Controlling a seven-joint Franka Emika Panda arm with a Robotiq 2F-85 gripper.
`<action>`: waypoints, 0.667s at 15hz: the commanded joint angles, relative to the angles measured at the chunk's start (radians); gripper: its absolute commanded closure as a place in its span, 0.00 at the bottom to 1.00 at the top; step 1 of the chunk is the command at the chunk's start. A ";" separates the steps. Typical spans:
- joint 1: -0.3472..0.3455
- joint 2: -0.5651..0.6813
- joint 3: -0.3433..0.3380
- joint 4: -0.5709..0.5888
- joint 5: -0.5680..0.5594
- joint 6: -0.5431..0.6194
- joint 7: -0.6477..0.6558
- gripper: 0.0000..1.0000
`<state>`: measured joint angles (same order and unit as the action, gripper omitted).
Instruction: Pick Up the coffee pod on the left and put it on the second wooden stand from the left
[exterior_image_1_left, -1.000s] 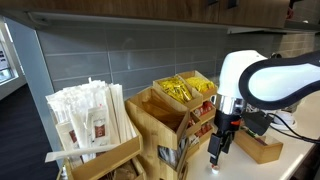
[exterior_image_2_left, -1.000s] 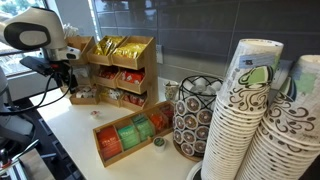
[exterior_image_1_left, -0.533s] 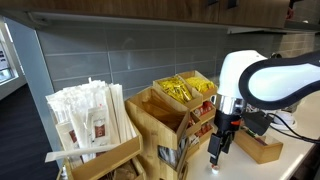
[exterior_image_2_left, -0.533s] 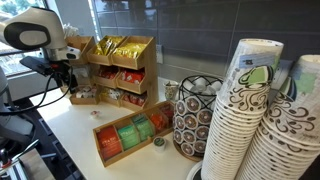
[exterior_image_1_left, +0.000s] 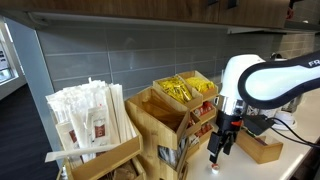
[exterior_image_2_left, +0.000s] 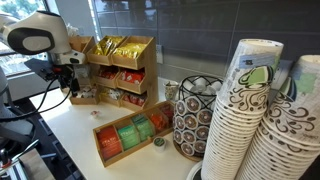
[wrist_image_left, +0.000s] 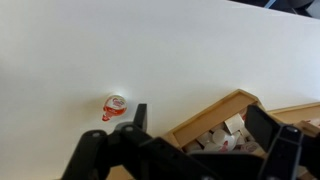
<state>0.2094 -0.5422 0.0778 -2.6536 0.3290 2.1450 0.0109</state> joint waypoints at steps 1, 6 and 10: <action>0.003 0.007 -0.054 -0.076 0.131 0.087 -0.039 0.00; -0.003 0.075 -0.147 -0.110 0.316 0.229 -0.164 0.00; -0.019 0.151 -0.177 -0.109 0.431 0.351 -0.230 0.00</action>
<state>0.2010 -0.4616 -0.0865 -2.7628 0.6795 2.4159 -0.1645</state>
